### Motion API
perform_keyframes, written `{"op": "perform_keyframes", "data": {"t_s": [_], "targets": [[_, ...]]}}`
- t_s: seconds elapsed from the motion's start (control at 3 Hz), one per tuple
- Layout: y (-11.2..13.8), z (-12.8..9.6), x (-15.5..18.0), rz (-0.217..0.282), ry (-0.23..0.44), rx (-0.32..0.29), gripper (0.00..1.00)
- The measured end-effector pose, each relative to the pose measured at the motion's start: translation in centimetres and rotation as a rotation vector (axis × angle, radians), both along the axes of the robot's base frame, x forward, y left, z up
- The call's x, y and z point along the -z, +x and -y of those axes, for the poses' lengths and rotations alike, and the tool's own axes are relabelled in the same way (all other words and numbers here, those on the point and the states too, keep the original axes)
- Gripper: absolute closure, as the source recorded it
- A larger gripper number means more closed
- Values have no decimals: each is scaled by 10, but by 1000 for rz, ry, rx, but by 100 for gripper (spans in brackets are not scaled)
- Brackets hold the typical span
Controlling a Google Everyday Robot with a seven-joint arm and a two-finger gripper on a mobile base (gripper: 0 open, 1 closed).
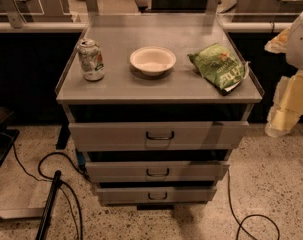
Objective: Open bottom drawer
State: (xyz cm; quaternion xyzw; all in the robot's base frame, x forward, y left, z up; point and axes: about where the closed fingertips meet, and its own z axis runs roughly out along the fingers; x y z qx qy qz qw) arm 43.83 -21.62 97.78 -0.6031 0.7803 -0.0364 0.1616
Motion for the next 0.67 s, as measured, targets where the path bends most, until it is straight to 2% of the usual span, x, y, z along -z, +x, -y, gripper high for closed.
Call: {"op": "perform_keyframes", "data": {"t_s": [0.33, 0.67], "targets": [[-1, -1, 0, 6, 0, 1, 0], [-9, -8, 25, -14, 17, 24, 0]]}}
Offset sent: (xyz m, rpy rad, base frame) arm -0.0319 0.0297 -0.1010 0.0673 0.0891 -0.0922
